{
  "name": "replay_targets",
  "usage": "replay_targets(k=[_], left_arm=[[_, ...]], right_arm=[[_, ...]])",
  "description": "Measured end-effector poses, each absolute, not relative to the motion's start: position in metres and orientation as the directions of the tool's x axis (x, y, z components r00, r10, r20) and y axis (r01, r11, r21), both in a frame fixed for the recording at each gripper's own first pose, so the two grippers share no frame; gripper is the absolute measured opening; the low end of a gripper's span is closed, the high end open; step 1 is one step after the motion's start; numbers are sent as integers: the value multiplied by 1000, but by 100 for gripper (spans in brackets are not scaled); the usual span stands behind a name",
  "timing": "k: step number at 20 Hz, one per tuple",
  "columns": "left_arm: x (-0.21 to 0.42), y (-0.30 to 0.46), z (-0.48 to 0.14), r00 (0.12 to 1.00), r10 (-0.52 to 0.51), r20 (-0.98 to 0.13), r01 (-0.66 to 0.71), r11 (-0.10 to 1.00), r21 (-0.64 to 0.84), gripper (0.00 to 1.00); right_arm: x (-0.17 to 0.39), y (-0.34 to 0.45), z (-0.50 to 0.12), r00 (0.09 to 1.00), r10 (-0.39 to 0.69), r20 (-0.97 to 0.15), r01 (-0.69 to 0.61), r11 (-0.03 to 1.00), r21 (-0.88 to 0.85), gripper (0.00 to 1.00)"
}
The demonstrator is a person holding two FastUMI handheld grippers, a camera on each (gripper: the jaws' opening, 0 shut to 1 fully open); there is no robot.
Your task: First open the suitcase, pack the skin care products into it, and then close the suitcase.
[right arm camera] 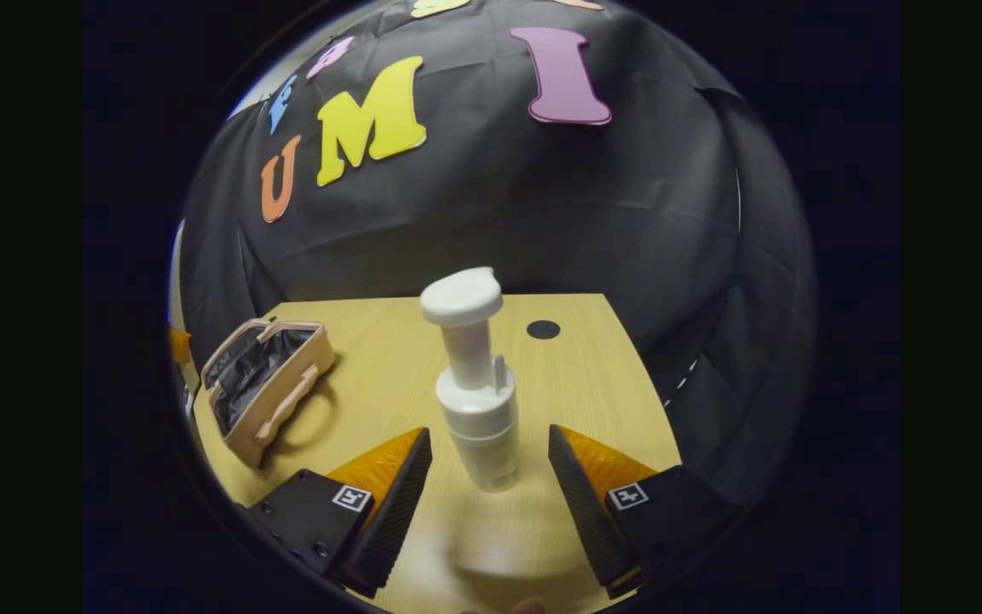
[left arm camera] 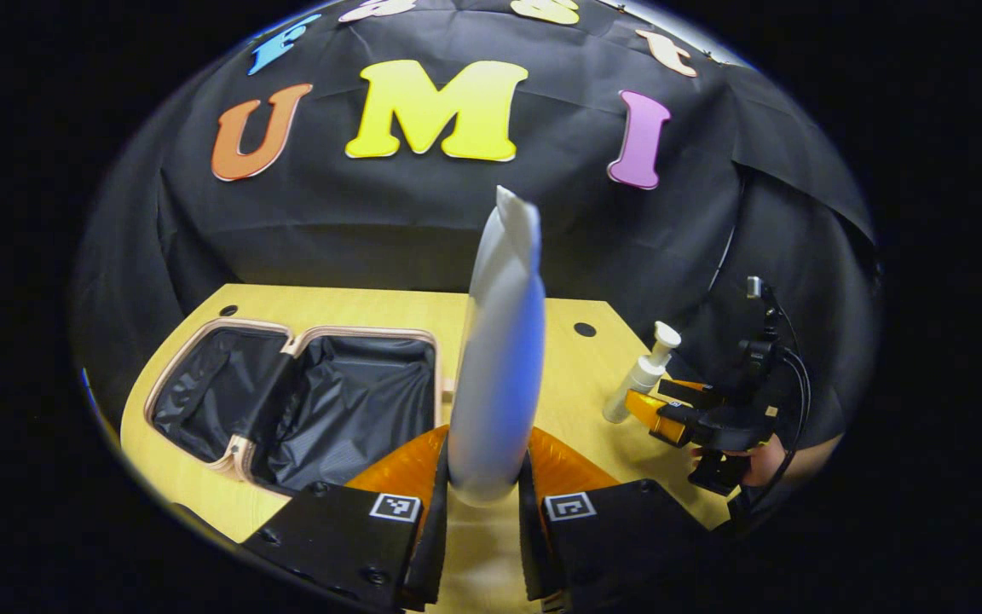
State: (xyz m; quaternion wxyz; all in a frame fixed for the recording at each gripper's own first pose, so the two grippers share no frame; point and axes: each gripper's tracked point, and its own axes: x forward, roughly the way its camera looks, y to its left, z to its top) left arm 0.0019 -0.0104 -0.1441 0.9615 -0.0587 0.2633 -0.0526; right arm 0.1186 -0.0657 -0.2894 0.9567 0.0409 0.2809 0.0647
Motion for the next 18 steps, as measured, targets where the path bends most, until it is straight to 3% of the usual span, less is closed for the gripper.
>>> replay_targets(k=[4, 7, 10, 11, 18], left_arm=[[-7, 23, -142, 854, -67, -516, -3, 991, -134, 39], [-11, 45, -141, 851, -27, -524, -47, 991, -127, 39], [-10, 59, -144, 843, -17, -537, -55, 992, -118, 39], [-9, 64, -145, 839, -23, -543, -50, 992, -119, 39], [5, 99, -150, 794, -141, -591, 25, 979, -201, 39]], right_arm=[[130, -60, -309, 806, 165, -568, -84, 983, 166, 74], [132, -59, -310, 802, 159, -576, -79, 984, 163, 55], [132, -62, -309, 800, 135, -584, -76, 989, 125, 55], [131, -63, -307, 797, 132, -589, -74, 990, 122, 49], [96, -49, -261, 791, 189, -582, -74, 974, 215, 47]])
